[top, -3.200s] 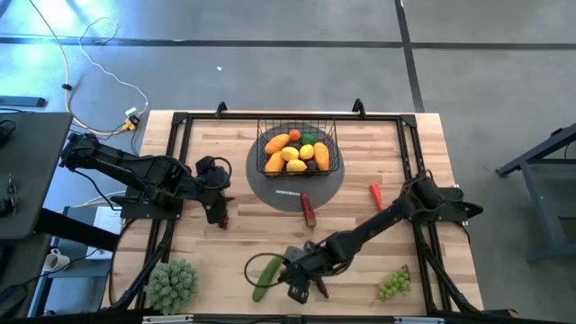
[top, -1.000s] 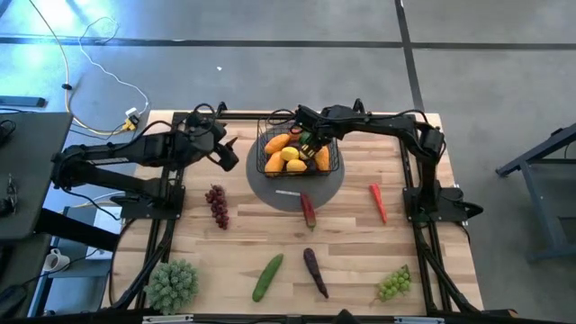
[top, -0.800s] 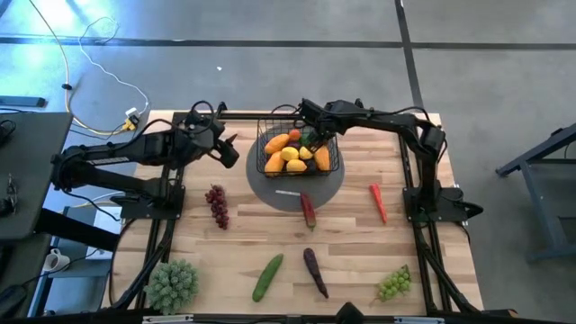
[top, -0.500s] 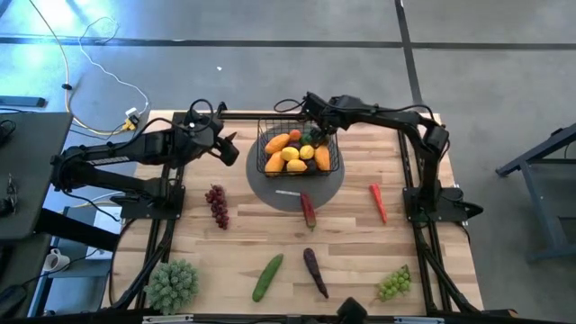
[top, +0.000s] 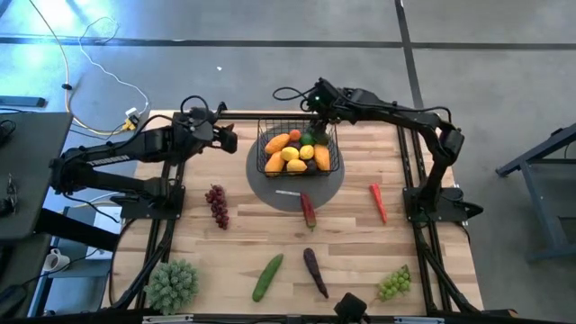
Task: Build produce basket
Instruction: Put the purple grapes into the black wire basket
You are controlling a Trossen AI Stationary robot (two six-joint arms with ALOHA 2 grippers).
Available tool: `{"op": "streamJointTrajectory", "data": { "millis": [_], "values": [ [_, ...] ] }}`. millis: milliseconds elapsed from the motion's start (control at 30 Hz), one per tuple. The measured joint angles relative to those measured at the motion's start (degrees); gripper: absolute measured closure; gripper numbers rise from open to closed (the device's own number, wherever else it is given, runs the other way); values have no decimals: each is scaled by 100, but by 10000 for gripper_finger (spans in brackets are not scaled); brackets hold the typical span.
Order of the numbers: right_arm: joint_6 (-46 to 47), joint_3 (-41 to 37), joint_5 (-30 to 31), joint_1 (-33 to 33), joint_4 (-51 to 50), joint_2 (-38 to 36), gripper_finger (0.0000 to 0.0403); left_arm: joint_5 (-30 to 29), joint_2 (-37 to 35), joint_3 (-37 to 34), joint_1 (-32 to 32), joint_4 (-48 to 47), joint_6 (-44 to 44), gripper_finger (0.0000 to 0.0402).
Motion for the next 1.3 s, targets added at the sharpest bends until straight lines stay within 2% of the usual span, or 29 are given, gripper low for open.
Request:
{"op": "streamJointTrajectory", "data": {
  "millis": [267, 567, 700, 933, 1133, 1300],
  "values": [
    [-34, 0, -6, -8, -147, -4, 128, 1087, 0, 0, 273, -215, -1475, 124],
    [45, 2, 4, 42, -591, -129, 128, 1468, 421, 0, 70, -1500, -3262, 124],
    [305, 2, -5, 105, -715, -231, 128, 1976, 665, -2, -50, -1662, -3485, 124],
    [573, 2, -3, 318, -757, -295, 128, 2490, 1049, 0, -381, -1807, -3551, 124],
    [817, 2, 3, 558, -934, -295, 128, 2510, 1310, -1, -900, -2236, -3965, 124],
    [765, 2, 131, 745, -1071, -295, 128, 2560, 1403, -2, -1422, -2785, -4736, 124]
  ]
}}
